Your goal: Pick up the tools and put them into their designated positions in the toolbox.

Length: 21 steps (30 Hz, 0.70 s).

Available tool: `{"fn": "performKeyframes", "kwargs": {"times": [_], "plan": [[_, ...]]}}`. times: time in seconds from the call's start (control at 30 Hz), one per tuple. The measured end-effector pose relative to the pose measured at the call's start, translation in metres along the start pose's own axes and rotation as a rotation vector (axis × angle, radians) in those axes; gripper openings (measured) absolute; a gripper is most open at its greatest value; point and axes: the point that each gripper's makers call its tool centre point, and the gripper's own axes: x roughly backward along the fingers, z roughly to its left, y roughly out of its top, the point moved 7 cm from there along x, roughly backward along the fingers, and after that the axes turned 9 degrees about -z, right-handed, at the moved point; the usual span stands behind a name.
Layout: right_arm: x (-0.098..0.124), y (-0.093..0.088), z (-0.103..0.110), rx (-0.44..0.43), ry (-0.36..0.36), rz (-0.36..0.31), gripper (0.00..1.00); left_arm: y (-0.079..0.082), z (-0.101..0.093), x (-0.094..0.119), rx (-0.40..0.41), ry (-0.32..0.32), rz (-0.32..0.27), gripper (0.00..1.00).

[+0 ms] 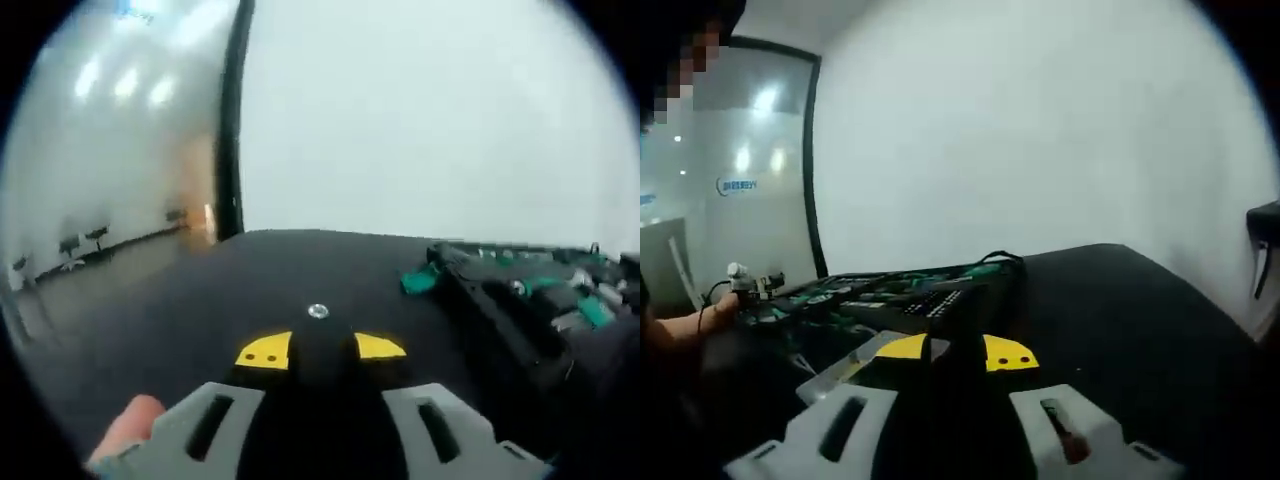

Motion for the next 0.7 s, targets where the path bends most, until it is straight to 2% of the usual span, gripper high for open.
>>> {"fn": "performKeyframes", "kwargs": {"times": [0.07, 0.1, 0.17, 0.2, 0.27, 0.3, 0.33, 0.4, 0.43, 0.47, 0.5, 0.63, 0.7], "plan": [[-0.001, -0.001, 0.000, 0.001, 0.004, 0.009, 0.17, 0.003, 0.003, -0.009, -0.007, 0.026, -0.031, 0.26], [-0.001, -0.002, 0.001, 0.003, 0.005, 0.012, 0.17, 0.001, 0.002, -0.017, 0.000, 0.017, -0.027, 0.26], [-0.001, -0.002, 0.002, 0.008, 0.006, 0.016, 0.17, -0.012, -0.006, -0.026, 0.033, -0.021, 0.064, 0.27], [-0.001, -0.002, 0.002, 0.010, 0.004, 0.015, 0.17, -0.015, -0.005, -0.029, 0.001, -0.011, 0.088, 0.27], [0.000, -0.001, 0.002, 0.009, -0.004, 0.010, 0.17, -0.008, -0.003, -0.033, -0.003, 0.006, 0.040, 0.25], [0.000, -0.001, 0.002, 0.008, -0.006, 0.009, 0.17, -0.005, -0.003, -0.038, 0.020, 0.002, 0.012, 0.25], [0.000, -0.001, 0.001, 0.006, -0.008, 0.009, 0.17, -0.006, -0.003, -0.041, 0.023, 0.002, 0.029, 0.25], [-0.001, -0.002, 0.001, 0.005, -0.006, 0.015, 0.17, -0.017, -0.006, -0.043, 0.010, -0.008, 0.121, 0.15], [-0.001, -0.002, 0.001, 0.007, -0.004, 0.017, 0.17, -0.017, -0.007, -0.044, -0.007, 0.005, 0.115, 0.13], [-0.001, -0.002, 0.001, 0.009, -0.002, 0.018, 0.17, -0.015, -0.010, -0.043, -0.057, -0.016, 0.092, 0.13], [-0.001, -0.003, 0.001, 0.011, -0.002, 0.018, 0.17, -0.017, -0.013, -0.041, -0.062, -0.034, 0.104, 0.13], [-0.001, -0.002, -0.002, 0.002, -0.010, 0.010, 0.17, -0.014, -0.012, -0.040, -0.057, -0.026, 0.105, 0.12], [-0.001, -0.002, -0.002, 0.002, -0.009, 0.011, 0.17, -0.006, -0.011, -0.035, -0.053, -0.019, 0.070, 0.11]]}}
